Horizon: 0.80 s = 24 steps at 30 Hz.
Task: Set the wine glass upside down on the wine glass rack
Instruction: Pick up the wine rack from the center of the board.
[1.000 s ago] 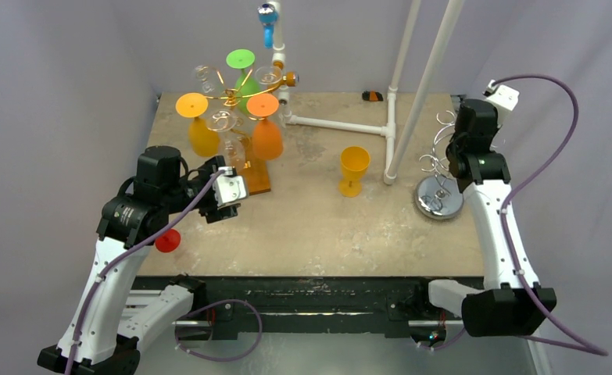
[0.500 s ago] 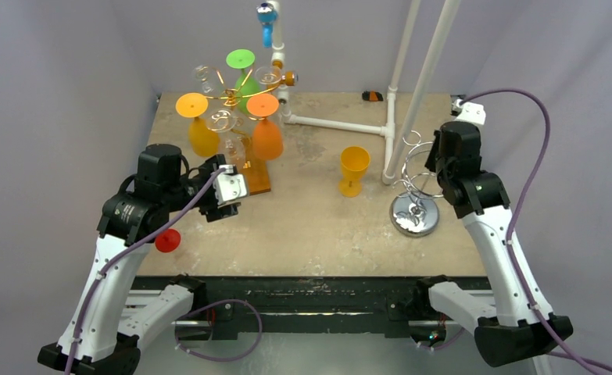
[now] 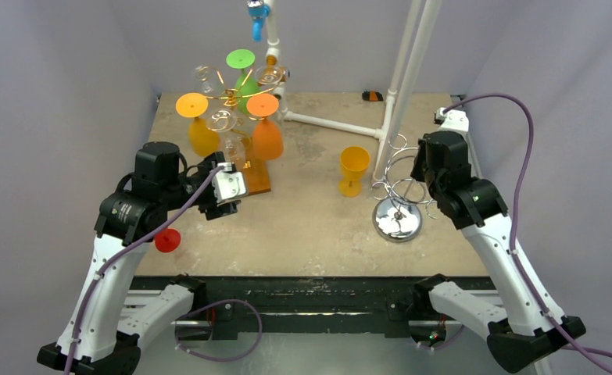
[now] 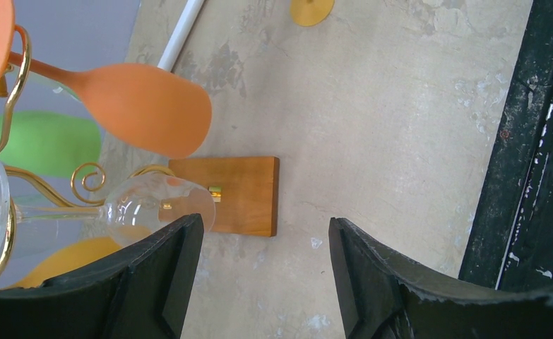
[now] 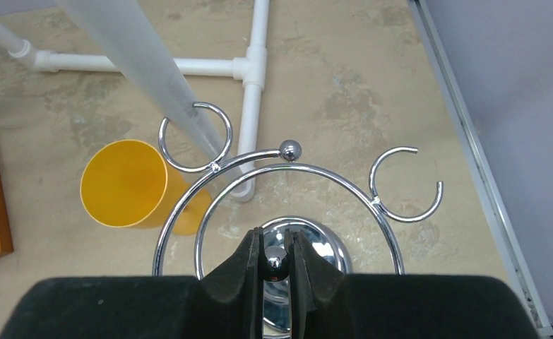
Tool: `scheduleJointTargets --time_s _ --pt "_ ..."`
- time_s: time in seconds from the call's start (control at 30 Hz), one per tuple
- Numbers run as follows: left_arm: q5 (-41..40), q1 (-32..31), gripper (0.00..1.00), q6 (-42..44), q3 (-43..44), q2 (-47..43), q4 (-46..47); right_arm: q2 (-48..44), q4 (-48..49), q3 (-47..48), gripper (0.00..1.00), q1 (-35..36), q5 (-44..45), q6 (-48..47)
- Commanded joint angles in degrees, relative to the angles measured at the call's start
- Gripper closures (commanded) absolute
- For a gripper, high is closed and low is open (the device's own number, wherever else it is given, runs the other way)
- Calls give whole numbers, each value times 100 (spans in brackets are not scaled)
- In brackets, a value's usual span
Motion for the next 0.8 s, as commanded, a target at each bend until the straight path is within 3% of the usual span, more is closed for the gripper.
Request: scheduleJointTargets --time_s 0.0,0.57,0.77 --pt "139 12 30 -58 212 -14 -39 -259 920 220 100 107 82 178" --pt "174 12 30 1 300 6 -169 -926 314 39 100 101 635 389" --pt "205 12 30 -23 369 56 -166 -900 476 276 100 107 -400 10"
